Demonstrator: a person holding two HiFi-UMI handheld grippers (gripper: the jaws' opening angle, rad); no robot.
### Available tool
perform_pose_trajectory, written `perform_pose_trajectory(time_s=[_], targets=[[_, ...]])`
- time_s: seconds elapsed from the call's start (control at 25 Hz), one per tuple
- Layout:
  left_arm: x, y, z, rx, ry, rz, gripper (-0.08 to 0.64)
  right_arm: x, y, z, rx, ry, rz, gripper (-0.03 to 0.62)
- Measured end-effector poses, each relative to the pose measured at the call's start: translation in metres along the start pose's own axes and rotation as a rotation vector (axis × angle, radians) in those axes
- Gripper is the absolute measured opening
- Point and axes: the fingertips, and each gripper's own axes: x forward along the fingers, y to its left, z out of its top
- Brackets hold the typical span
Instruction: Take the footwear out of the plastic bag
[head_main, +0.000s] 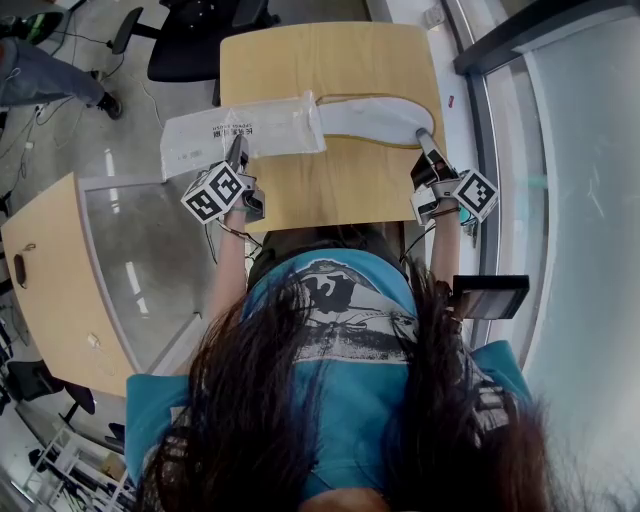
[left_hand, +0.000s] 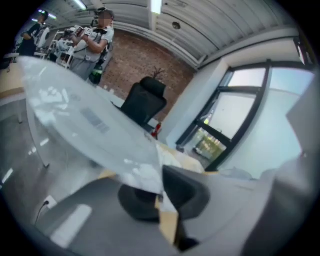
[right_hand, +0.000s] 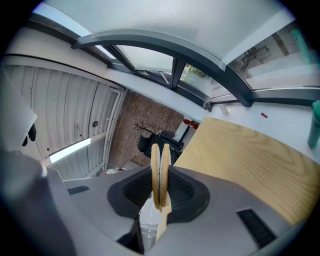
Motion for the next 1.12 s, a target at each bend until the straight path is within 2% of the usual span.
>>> perform_pose_trajectory(time_s=[0.12, 0.36, 0.56, 0.8, 1.0, 1.12], targets=[[-0.001, 0.012, -0.007, -0.022, 0.018, 0.037, 0.002, -0.007, -0.007, 0.011, -0.008, -0.027, -0.048, 0.08], [0.004, 0.012, -0.023, -0.044, 0.06, 0.022, 0.002, -0.022, -0.005, 0.035, 0.068, -0.145, 0.009, 0.078], [0.016, 0.0, -0.035, -0.107, 0.093, -0.044, 0.002, -0.036, 0.002, 0.049, 0.111, -0.224, 0.056, 0.078], [0.05, -0.033, -0.052, -0.076, 0.188, -0.142, 0.002, -0.042, 0.008, 0.058, 0.154, -0.273, 0.093, 0.078], [0.087, -0.067, -0.072, -0.069, 0.29, -0.236, 0.002, -0.043, 0.019, 0.061, 0.145, -0.284, 0.109, 0.078], [0.109, -0.081, -0.087, -0.054, 0.356, -0.264, 0.002, -0.046, 0.021, 0.061, 0.147, -0.286, 0.11, 0.078]])
